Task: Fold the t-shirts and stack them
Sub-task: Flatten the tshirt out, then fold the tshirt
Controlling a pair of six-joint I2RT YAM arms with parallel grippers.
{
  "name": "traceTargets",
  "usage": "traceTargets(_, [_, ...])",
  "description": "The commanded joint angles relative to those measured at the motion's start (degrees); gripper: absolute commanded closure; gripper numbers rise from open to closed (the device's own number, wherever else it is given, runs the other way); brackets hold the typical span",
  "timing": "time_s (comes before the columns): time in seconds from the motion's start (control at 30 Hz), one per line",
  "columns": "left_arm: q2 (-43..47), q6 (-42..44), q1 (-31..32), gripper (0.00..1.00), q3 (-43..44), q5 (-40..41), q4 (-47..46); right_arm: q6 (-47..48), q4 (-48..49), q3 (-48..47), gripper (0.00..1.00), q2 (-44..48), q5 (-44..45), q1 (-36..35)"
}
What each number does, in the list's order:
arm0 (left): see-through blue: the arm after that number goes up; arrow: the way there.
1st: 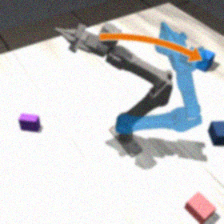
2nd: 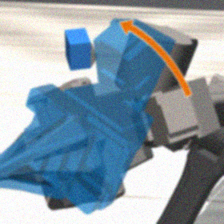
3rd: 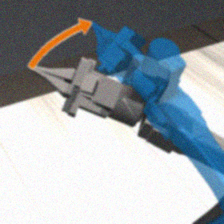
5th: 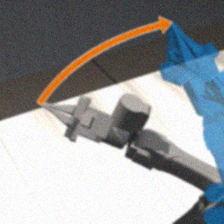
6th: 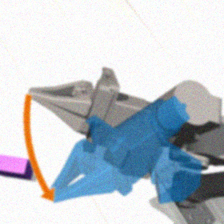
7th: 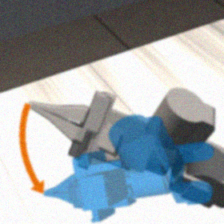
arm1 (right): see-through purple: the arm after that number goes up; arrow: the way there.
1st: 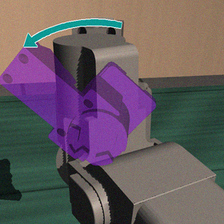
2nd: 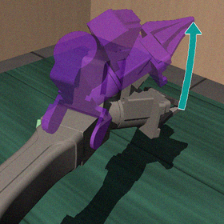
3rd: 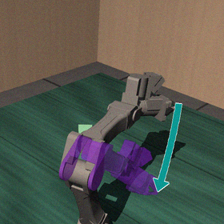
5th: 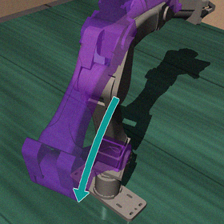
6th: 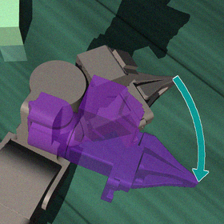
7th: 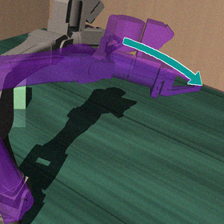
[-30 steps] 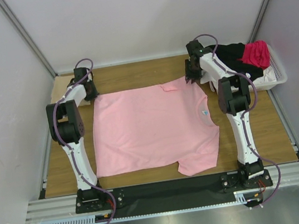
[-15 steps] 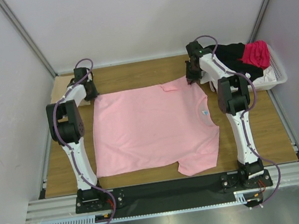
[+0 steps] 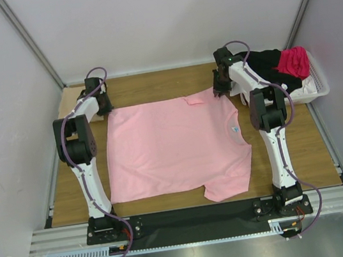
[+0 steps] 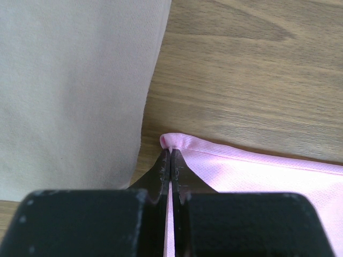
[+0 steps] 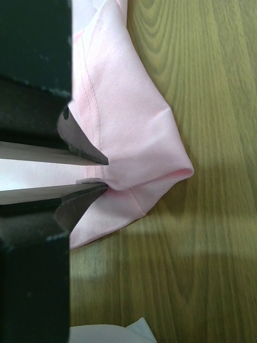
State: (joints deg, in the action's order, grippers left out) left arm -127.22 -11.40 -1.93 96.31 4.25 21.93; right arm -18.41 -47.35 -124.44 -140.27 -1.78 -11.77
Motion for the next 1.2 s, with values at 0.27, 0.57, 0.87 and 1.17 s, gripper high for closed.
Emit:
traceTargets(0.27, [3.38,1.55,-0.26,1.0,0.1,-0.38,-1.01,-0.31,-1.08,-1.77,0.72,-1.59,0.73,0.26])
traceTargets(0.57, [3.56,1.29,-0.35,1.0,0.45,-0.38,-1.37,-0.83,-0.02,-4.05,1.0,-0.18,0.2,0.34])
traceTargets(0.87, [4.43,2.08,-0.26,1.0,0.63,-3.72,-5.4,-8.29,7.88,-6.6,1.0,3.68,-10.69,4.38])
traceTargets(1.17, [5.31,5.6,-0.35,1.0,0.89,-7.68,-9.71,-12.35,11.49,-6.6,1.0,6.14,-15.88,5.88])
